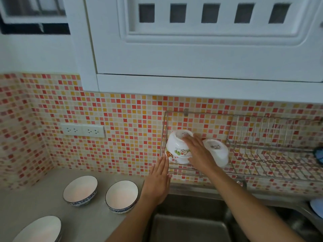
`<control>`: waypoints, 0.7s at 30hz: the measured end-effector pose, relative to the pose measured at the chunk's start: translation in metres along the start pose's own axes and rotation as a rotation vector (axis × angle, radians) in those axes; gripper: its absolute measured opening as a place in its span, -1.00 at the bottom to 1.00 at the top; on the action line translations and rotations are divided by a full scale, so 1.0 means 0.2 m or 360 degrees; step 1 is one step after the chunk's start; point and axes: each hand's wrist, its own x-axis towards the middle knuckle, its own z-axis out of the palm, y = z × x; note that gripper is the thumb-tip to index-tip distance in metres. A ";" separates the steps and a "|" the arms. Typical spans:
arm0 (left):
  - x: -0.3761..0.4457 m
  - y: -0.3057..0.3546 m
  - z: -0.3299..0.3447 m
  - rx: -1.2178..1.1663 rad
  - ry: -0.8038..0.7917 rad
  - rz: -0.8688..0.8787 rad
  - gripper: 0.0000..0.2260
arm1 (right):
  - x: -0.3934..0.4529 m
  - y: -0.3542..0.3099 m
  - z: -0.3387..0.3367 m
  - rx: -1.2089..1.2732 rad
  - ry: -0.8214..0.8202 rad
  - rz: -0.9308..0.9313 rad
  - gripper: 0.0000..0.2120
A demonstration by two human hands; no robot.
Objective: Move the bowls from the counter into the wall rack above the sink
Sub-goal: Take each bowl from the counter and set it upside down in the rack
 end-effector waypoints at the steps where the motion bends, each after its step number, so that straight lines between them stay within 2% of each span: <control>1: 0.00 0.00 0.00 -0.0012 0.0005 -0.0010 -0.49 | 0.01 0.00 0.01 0.0001 -0.0022 -0.0003 -0.16; 12: 0.00 0.02 0.00 -0.0074 0.0022 -0.0007 -0.49 | 0.06 0.04 0.08 0.0095 -0.0239 0.0003 -0.14; 16: 0.00 0.04 0.00 -0.0020 0.0022 -0.0054 -0.49 | -0.01 0.07 0.09 0.0160 -0.0109 0.0072 -0.26; 19: 0.02 0.08 0.01 0.0151 0.0029 -0.0104 -0.45 | -0.12 0.16 0.08 -0.0049 0.0059 0.0165 -0.30; 21: 0.06 0.12 0.02 0.0185 0.0052 -0.0065 -0.43 | -0.21 0.24 0.07 -0.0317 0.0023 0.0287 -0.25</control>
